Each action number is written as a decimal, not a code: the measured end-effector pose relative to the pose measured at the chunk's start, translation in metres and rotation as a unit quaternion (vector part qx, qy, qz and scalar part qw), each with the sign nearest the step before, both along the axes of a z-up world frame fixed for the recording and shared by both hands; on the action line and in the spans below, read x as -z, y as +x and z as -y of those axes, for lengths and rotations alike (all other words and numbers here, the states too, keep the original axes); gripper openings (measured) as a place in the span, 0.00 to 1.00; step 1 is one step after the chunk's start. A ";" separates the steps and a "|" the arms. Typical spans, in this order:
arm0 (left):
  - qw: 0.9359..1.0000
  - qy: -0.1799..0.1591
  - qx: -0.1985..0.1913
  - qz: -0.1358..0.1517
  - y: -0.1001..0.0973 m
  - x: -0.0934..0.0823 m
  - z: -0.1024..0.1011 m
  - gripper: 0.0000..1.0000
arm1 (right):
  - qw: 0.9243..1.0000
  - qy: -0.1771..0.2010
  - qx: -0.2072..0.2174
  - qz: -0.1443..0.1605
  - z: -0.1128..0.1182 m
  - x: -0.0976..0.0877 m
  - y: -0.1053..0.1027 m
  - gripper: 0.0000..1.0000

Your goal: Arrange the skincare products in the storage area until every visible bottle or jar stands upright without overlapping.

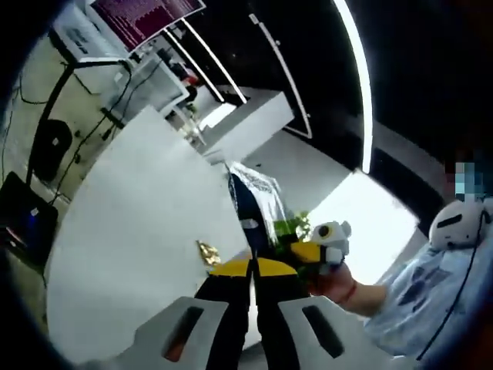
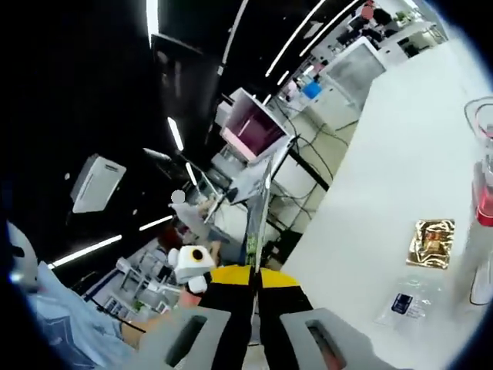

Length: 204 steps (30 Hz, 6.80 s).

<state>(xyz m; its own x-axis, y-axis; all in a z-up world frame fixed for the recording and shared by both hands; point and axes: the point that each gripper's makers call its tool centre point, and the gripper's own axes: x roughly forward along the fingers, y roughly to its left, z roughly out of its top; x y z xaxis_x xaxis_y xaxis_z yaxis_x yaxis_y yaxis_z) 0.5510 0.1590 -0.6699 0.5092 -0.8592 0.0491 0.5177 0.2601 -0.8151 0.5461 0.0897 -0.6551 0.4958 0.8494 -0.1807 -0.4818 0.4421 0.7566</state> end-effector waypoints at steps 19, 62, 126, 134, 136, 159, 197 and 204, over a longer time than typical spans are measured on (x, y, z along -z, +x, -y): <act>0.999 0.016 0.047 -0.011 -0.012 0.005 0.030 0.00 | 0.999 -0.033 0.027 0.026 0.006 0.002 -0.007 0.00; 0.892 0.451 -0.012 -0.012 0.067 0.137 0.033 0.00 | 0.840 -0.522 0.019 0.146 0.029 0.139 0.055 0.00; 0.905 0.348 -0.197 0.148 0.027 -0.015 -0.020 0.26 | 0.928 -0.266 0.137 0.224 0.239 -0.031 -0.076 0.00; 0.898 0.352 -0.208 0.165 0.016 -0.016 -0.006 0.40 | 0.889 -0.263 0.303 0.220 0.335 -0.032 -0.097 0.27; 0.886 0.356 -0.237 0.179 0.017 -0.020 -0.006 0.46 | 0.856 -0.285 0.367 0.225 0.370 -0.031 -0.103 0.35; 0.881 0.364 -0.261 0.153 -0.017 0.004 0.050 0.56 | 0.861 -0.353 0.336 0.148 0.334 0.033 -0.106 0.54; 0.852 0.426 -0.261 0.156 -0.020 0.017 0.043 0.53 | 0.847 -0.465 0.233 0.113 0.335 0.072 -0.115 0.31; 0.856 0.416 -0.267 0.149 -0.022 0.017 0.040 0.51 | 0.831 -0.460 0.275 0.146 0.346 0.056 -0.112 0.30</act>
